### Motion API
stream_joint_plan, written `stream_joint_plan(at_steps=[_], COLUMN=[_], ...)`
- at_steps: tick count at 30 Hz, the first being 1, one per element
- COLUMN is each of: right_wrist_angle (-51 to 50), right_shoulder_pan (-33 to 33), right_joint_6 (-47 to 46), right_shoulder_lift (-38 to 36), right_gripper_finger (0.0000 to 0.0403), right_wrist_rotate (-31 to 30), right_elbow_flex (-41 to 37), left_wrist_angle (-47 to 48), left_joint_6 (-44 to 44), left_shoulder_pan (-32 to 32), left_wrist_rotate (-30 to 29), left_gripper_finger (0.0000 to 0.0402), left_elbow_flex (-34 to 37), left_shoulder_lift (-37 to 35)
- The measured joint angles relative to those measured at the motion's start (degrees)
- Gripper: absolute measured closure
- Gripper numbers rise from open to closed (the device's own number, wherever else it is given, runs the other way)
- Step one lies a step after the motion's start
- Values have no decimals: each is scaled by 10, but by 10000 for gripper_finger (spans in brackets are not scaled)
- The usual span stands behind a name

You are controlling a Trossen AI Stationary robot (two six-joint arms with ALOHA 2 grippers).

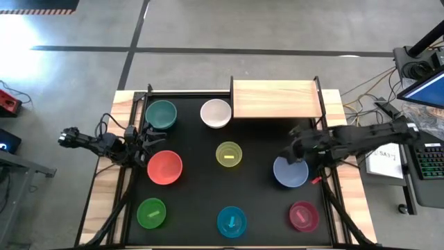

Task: Place and stack bowls onto a shelf
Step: Put the blue bowl on the shelf

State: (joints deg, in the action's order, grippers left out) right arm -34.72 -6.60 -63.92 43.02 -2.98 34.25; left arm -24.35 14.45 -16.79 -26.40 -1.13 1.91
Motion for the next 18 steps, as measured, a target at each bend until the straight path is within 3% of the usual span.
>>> stream_joint_plan(at_steps=[8, 13, 18], right_wrist_angle=[-2, -132, -248], right_shoulder_pan=[-119, -166, -188], right_joint_6=[-95, -142, -157], right_shoulder_lift=[133, 228, 324], right_gripper_finger=[294, 294, 294], right_wrist_rotate=[-10, -47, -45], right_elbow_flex=[88, 191, 283], left_wrist_angle=[0, 6, 14], left_joint_6=[0, 0, 0], left_shoulder_pan=[0, 0, 0], left_wrist_rotate=[0, 0, 0], left_gripper_finger=[279, 279, 279], left_elbow_flex=[0, 0, 0], left_shoulder_lift=[1, 5, 6])
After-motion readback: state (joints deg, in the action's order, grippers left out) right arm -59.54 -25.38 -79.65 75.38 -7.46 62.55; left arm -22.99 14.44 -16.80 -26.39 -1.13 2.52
